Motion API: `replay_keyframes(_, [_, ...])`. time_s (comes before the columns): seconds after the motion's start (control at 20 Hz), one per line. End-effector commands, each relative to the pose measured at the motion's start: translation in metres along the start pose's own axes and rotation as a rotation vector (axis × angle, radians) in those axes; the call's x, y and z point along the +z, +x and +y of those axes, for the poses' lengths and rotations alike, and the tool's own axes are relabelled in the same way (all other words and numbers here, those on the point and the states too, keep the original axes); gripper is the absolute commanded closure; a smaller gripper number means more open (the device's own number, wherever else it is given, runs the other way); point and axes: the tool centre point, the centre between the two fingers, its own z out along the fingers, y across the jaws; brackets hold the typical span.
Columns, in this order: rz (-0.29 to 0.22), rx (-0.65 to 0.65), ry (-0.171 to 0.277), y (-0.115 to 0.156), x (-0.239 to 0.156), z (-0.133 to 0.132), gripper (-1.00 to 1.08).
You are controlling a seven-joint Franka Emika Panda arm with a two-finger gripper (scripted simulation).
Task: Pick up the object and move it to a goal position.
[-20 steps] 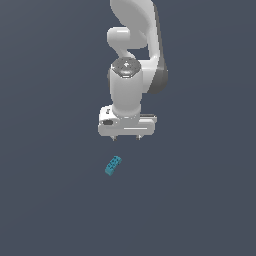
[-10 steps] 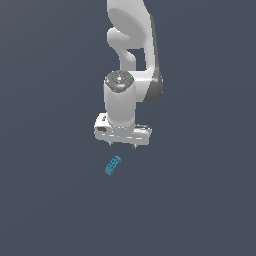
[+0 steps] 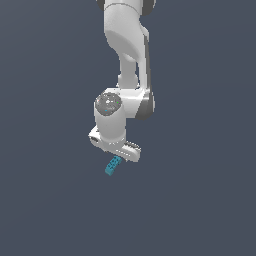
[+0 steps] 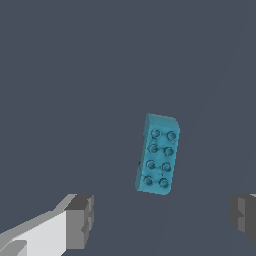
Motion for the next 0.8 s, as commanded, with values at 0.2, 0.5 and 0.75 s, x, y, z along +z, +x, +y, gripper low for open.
replay_keyframes(0.2, [-0.004, 0.120, -0.004, 0.012, 0.021, 0.009, -0.92])
replay_keyframes(0.5, [-0.005, 0.162, -0.006, 0.016, 0.029, 0.012, -0.92])
replay_keyframes(0.75, [-0.006, 0.157, -0.007, 0.015, 0.032, 0.012, -0.92])
